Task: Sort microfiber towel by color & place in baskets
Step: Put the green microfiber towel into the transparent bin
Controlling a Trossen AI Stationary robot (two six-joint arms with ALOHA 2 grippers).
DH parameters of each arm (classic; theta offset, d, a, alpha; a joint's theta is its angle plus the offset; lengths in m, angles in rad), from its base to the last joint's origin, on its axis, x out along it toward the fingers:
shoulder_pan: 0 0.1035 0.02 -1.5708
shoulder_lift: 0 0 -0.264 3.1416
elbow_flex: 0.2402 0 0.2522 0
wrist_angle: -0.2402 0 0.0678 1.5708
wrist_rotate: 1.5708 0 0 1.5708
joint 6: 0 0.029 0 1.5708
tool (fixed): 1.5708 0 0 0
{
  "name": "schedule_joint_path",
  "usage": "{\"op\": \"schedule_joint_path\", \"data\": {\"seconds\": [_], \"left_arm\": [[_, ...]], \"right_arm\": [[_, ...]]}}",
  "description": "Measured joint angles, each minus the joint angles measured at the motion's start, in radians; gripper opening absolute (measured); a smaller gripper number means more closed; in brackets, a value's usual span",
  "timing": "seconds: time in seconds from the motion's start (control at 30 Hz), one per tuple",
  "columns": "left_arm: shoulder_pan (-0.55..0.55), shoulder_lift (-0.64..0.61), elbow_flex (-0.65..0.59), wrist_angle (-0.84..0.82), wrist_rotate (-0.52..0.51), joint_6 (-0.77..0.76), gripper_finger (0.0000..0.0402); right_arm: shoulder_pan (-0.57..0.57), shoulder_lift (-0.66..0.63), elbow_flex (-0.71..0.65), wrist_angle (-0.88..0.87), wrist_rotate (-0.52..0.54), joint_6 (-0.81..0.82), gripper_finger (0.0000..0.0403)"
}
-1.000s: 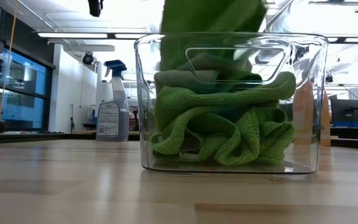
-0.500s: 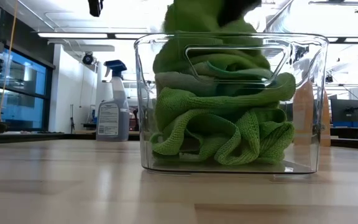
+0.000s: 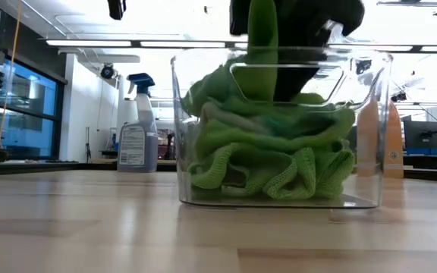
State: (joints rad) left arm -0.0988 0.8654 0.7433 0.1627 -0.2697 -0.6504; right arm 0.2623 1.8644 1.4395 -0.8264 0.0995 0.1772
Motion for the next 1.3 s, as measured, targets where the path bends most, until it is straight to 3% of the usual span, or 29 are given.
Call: {"op": "schedule_joint_path", "data": {"seconds": [0.7,0.83,1.17,1.3], "left_arm": [[0.0,0.0,0.0,0.0,0.002,-0.001,0.0198],[0.0,0.0,0.0,0.0,0.002,0.0,0.0198],[0.0,0.0,0.0,0.0,0.015,0.007,0.0198],[0.0,0.0,0.0,0.0,0.025,0.007,0.0198]], "right_arm": [[-0.04,0.059,0.003,0.034,-0.041,0.006,0.0013],[-0.039,0.061,0.032,-0.017,-0.045,0.011,0.0057],[-0.04,0.062,0.125,-0.15,-0.049,0.015,0.0216],[-0.039,0.063,0.183,-0.22,-0.053,-0.002,0.0251]]}}
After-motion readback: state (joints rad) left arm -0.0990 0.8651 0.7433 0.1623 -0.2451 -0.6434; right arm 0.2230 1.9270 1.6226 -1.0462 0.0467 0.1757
